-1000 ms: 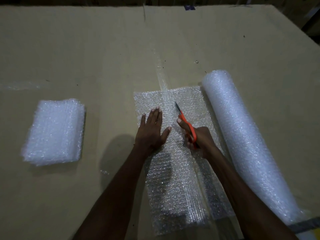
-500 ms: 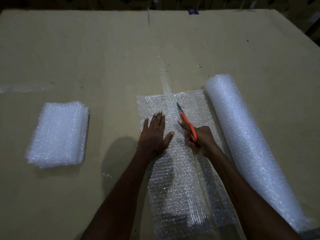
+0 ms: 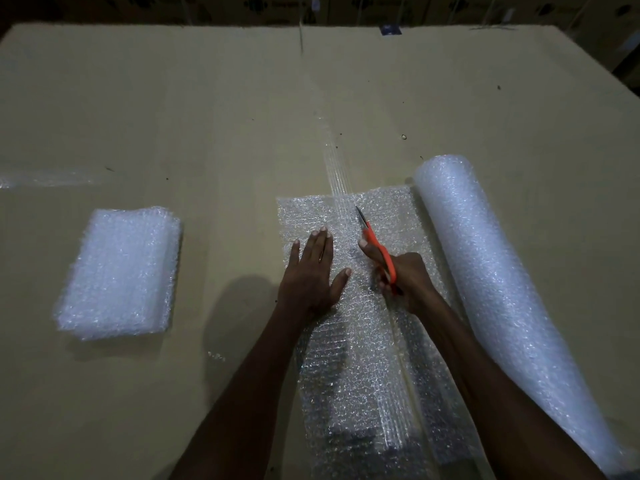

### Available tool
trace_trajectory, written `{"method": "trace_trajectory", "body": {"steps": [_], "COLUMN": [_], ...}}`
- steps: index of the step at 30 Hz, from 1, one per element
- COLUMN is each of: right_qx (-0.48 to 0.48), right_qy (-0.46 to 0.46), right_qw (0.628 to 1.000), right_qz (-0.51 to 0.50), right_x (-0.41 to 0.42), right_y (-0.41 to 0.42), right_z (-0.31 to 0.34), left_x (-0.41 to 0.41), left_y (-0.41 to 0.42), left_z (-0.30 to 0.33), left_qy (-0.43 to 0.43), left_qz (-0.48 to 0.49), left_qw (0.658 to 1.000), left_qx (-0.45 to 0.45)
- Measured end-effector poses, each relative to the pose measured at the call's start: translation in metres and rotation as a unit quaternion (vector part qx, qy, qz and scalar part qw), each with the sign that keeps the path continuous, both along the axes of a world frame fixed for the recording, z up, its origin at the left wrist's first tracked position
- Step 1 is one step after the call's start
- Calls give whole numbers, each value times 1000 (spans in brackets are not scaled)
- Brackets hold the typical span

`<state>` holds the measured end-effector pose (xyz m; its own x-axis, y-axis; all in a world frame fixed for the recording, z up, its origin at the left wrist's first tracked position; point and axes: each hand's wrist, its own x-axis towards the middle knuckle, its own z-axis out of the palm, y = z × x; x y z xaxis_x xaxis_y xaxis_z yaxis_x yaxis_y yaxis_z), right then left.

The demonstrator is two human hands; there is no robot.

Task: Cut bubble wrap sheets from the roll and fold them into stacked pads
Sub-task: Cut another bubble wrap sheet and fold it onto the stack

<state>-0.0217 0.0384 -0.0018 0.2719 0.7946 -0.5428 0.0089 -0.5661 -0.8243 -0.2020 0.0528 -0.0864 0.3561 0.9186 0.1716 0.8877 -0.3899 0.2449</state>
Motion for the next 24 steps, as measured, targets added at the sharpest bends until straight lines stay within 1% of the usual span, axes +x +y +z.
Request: {"method": "trace_trajectory", "body": {"steps": [3, 10, 21, 24], "right_qx": [7, 4, 14, 11], "right_qy": [5, -28, -14, -25], "right_qw": [1000, 999, 1000, 1000], "right_qz": [1, 20, 6, 5], "right_x": [1, -2, -7, -6], "right_y": [-1, 12, 24, 24], "right_z": [2, 6, 7, 3], "left_x": [0, 0, 0, -1], "left_y": [0, 1, -2, -1], "left_z": [0, 0, 1, 1], "left_qy": [-3, 7, -20, -21], "left_qz": [-1, -2, -1, -2], "left_qw": [1000, 1000, 1000, 1000], "left_qx": [0, -12, 7, 2]}}
